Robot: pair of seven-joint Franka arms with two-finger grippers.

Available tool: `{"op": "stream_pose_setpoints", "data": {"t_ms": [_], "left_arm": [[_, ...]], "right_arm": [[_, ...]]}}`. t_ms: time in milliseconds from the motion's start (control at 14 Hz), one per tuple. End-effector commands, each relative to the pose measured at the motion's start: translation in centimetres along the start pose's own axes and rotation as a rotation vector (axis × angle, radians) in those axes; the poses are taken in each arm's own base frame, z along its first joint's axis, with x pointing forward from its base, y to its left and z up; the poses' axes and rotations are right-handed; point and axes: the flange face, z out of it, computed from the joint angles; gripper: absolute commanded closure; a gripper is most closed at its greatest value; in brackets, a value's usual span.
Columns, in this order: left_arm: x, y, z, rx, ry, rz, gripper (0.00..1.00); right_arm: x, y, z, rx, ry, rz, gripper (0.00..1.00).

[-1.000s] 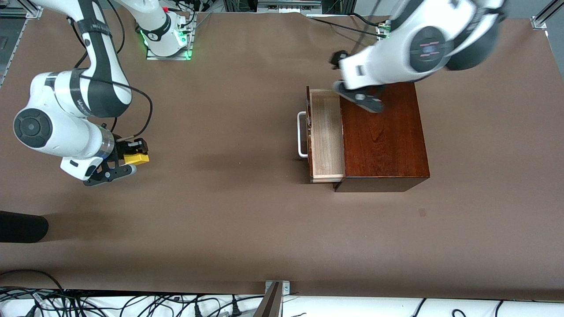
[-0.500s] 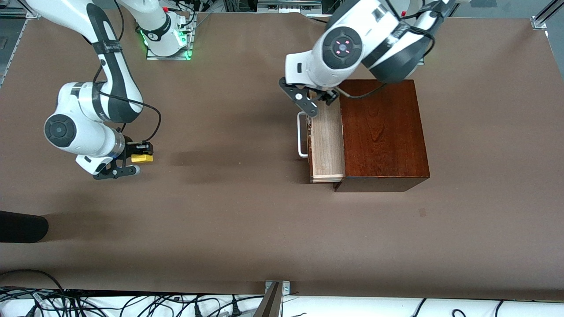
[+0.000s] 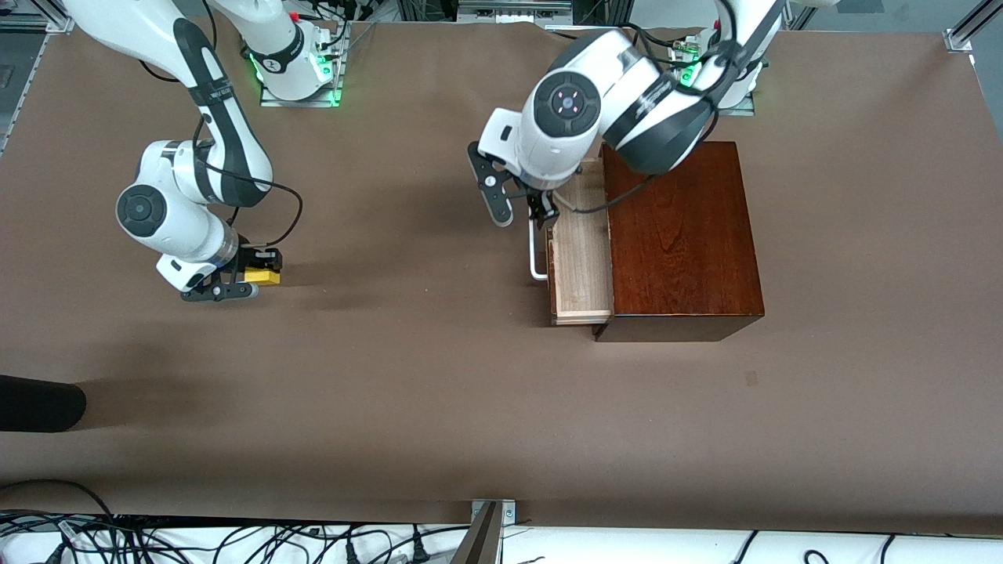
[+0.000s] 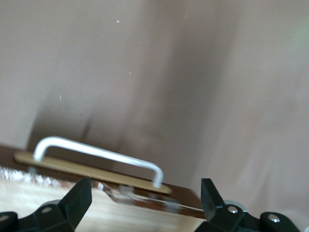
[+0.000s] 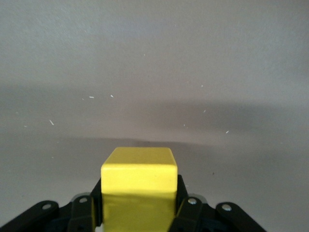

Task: Open drawer, take yellow block, close drawer
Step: 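Move the left gripper to the drawer handle while the right gripper holds the cube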

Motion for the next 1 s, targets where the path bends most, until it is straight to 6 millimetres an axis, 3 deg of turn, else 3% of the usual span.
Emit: {"op": "stream_pose_setpoints", "data": {"t_ms": [0, 214, 429, 643, 786, 857, 929], "left_arm": [[1.4, -1.3, 1.9, 0.045, 0.005, 0.247, 0.00], [2.4, -2.6, 4.4, 0.109, 0.001, 0.406, 0.00], [3.7, -0.3, 6.4, 0.152, -0.073, 0.475, 0.00], [2.8, -1.7, 9.2, 0.193, -0.181, 0.506, 0.00], [1.6, -2.1, 9.6, 0.176, -0.234, 0.496, 0.00], [1.1, -2.0, 9.3, 0.154, -0.268, 0.488, 0.00], [0.5, -2.0, 8.6, 0.140, -0.302, 0.476, 0.00]], "right_arm": [[-0.8, -0.4, 0.2, 0.013, 0.025, 0.026, 1.00], [-1.2, -0.7, 1.5, 0.008, 0.048, 0.020, 1.00], [-1.2, -1.8, 2.9, 0.004, 0.062, 0.001, 1.00], [-1.2, -2.4, 3.8, 0.003, 0.059, 0.014, 1.00], [-1.3, -2.5, 4.4, 0.001, 0.059, 0.013, 1.00], [-1.2, -2.5, 4.3, 0.001, 0.061, 0.013, 0.72], [-1.2, -2.5, 4.0, 0.002, 0.064, 0.011, 0.26]]}}
